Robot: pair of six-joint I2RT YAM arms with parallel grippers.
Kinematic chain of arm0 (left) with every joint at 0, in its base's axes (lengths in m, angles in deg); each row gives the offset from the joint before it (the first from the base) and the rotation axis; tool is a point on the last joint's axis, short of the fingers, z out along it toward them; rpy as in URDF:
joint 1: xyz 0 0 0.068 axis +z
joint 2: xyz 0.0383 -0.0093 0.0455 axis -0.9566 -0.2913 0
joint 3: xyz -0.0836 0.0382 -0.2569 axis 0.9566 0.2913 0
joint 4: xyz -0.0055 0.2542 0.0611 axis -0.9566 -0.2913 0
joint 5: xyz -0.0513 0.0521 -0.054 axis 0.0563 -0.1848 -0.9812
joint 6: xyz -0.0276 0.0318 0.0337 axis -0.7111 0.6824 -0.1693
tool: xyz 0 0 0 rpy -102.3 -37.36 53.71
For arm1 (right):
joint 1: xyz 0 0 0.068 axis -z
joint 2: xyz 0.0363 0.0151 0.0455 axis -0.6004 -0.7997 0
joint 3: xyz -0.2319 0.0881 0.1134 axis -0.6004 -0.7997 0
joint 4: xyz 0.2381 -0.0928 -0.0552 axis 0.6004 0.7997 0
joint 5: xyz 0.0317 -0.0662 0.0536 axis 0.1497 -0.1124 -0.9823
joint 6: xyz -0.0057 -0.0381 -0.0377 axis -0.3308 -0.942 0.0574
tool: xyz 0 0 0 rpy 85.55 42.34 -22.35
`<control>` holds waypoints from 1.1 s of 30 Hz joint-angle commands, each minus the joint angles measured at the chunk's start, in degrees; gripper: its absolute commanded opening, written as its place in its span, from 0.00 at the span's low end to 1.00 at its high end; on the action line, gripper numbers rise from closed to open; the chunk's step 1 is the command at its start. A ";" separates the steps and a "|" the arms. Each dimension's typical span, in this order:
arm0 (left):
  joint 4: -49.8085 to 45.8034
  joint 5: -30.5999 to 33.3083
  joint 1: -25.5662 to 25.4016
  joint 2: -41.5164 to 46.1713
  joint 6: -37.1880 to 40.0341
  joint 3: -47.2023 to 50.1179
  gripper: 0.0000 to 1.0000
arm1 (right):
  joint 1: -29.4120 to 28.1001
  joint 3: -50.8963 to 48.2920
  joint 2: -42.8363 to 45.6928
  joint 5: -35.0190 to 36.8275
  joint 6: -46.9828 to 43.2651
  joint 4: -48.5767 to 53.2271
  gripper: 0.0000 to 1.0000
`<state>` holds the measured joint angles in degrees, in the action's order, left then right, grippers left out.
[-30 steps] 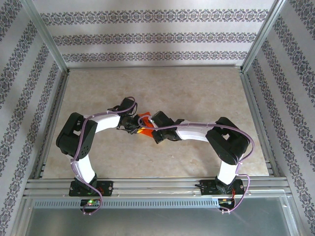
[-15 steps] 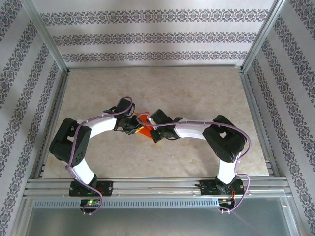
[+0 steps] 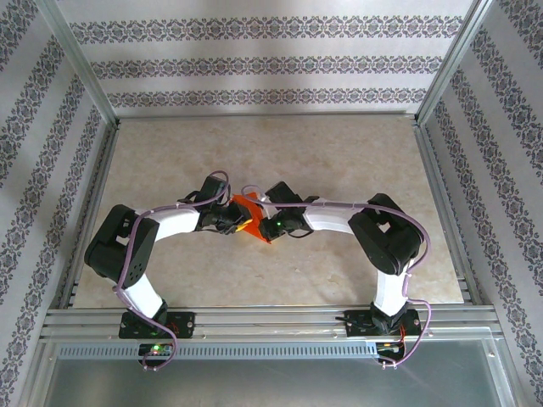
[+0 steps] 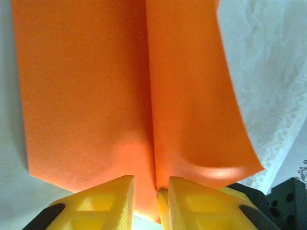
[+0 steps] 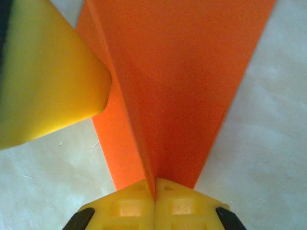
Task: Fold a paper plane with a square sheet of paper (pick it up from the middle)
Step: Fourth fold the wing at the center of the table.
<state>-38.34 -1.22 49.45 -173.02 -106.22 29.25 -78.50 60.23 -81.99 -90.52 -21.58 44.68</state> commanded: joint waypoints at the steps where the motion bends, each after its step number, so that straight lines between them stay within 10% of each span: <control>1: 6.40 -1.38 0.06 1.28 -1.09 1.08 0.27 | 0.65 -0.35 -2.64 -3.85 1.06 3.31 0.06; 33: -3.03 1.87 0.06 -5.59 0.30 -3.33 0.31 | 2.93 -0.80 -0.96 -9.16 4.26 1.33 0.19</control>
<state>-37.36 -0.96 49.45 -177.45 -107.03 27.15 -76.36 60.47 -83.13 -98.33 -18.96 44.18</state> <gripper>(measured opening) 0.312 0.188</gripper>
